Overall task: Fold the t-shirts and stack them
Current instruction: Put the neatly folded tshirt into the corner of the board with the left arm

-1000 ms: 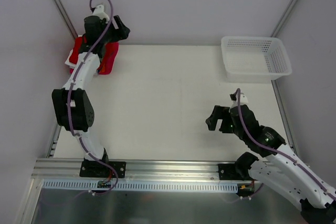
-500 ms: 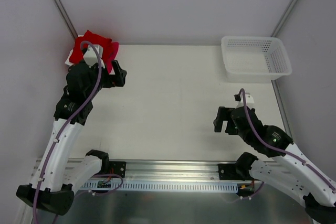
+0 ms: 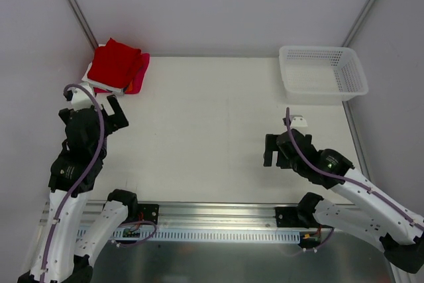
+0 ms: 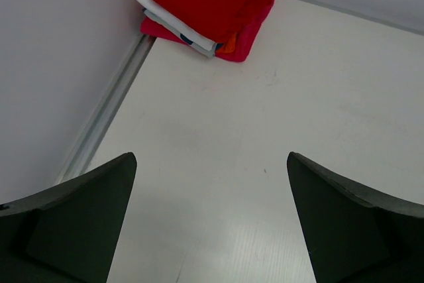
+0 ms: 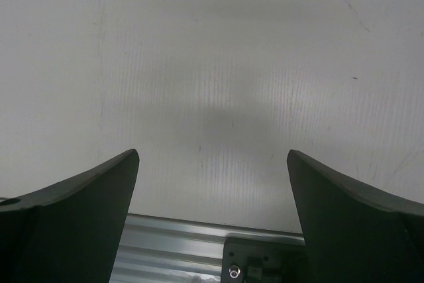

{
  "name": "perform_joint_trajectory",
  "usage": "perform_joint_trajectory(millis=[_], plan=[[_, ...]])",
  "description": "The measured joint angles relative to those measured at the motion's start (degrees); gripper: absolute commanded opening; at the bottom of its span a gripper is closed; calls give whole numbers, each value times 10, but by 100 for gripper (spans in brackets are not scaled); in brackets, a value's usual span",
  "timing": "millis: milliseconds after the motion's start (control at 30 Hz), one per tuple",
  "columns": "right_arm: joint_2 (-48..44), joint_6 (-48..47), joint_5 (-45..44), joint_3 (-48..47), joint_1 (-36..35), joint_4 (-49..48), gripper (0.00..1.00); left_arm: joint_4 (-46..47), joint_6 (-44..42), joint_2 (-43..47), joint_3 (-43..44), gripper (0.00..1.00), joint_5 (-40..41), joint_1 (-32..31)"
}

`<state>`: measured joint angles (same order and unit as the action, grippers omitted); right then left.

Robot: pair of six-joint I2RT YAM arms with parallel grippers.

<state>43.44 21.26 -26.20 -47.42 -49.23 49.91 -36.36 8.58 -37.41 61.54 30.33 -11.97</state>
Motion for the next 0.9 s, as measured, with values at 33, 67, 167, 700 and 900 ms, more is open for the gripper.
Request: perform_joint_trajectory(millis=[33, 67, 167, 700, 900], plan=[[1, 4, 0, 2, -2, -2, 99, -7, 12, 11, -2, 99, -12, 0], [1, 8, 0, 5, -3, -5, 99, -12, 19, 20, -5, 99, -26, 0], [1, 21, 0, 24, -10, -18, 99, -32, 49, 44, -21, 99, -107, 0], [47, 69, -10, 59, -74, -30, 100, -108, 68, -50, -40, 99, -50, 0], [45, 83, -24, 59, -92, -24, 99, -81, 47, -149, 24, 99, -38, 0]])
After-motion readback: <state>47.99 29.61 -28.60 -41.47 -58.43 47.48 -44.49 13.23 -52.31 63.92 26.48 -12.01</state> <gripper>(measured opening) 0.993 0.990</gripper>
